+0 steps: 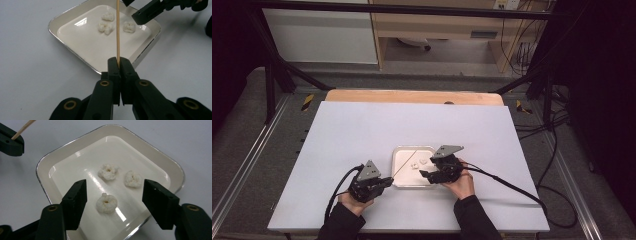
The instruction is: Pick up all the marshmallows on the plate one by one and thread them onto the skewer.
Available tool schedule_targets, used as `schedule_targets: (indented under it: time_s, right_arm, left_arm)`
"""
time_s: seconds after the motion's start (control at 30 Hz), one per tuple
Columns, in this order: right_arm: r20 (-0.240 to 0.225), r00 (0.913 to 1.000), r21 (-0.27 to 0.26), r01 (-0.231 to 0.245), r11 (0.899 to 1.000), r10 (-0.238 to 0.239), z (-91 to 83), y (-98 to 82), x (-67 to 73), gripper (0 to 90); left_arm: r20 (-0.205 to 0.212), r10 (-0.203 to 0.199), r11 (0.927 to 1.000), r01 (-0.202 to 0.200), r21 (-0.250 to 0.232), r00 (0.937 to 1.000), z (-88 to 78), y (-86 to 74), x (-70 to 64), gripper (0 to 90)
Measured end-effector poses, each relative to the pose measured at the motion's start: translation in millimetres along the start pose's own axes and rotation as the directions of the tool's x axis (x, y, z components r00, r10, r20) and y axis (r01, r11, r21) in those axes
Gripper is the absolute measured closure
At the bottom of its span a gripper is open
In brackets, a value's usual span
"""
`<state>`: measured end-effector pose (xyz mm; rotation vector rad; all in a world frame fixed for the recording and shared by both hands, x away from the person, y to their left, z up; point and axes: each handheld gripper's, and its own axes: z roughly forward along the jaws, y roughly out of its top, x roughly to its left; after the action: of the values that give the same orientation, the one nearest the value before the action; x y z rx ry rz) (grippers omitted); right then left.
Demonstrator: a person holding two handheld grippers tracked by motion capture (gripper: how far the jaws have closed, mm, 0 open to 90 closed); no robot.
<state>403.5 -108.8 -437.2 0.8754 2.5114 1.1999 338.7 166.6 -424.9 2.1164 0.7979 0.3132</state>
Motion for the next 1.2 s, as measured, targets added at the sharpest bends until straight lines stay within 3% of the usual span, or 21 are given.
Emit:
schedule_targets:
  time_s: [0.33, 0.8, 0.97, 1.2]
  right_arm:
    - [-0.014, 0.9998, 0.06, -0.015, 0.998, 0.016, 11.3, -5.3, 2.7, 56.3]
    - [0.001, 1.0, 0.053, -0.01, 0.999, 0.01, 12.1, -7.0, 3.7, 68.6]
    - [-0.008, 0.9997, 0.036, -0.024, 0.999, 0.025, 2.5, -2.3, 2.1, 68.8]
    - [-0.061, 0.9944, -0.031, -0.089, 0.996, 0.087, -22.7, 3.5, -6.1, 68.9]
  left_arm:
    - [0.004, 0.002, 1.0, -0.002, 0.003, 1.0, 1.5, -0.5, -1.7, 87.8]
    - [0.012, -0.008, 1.0, 0.008, -0.005, 0.9999, 3.5, -2.1, -3.4, 87.8]
    - [0.011, -0.007, 0.9999, 0.007, -0.01, 0.9999, 3.9, -2.6, -4.7, 87.8]
    - [0.008, -0.009, 0.9996, 0.009, -0.027, 0.9999, 3.2, -3.0, -6.2, 87.7]
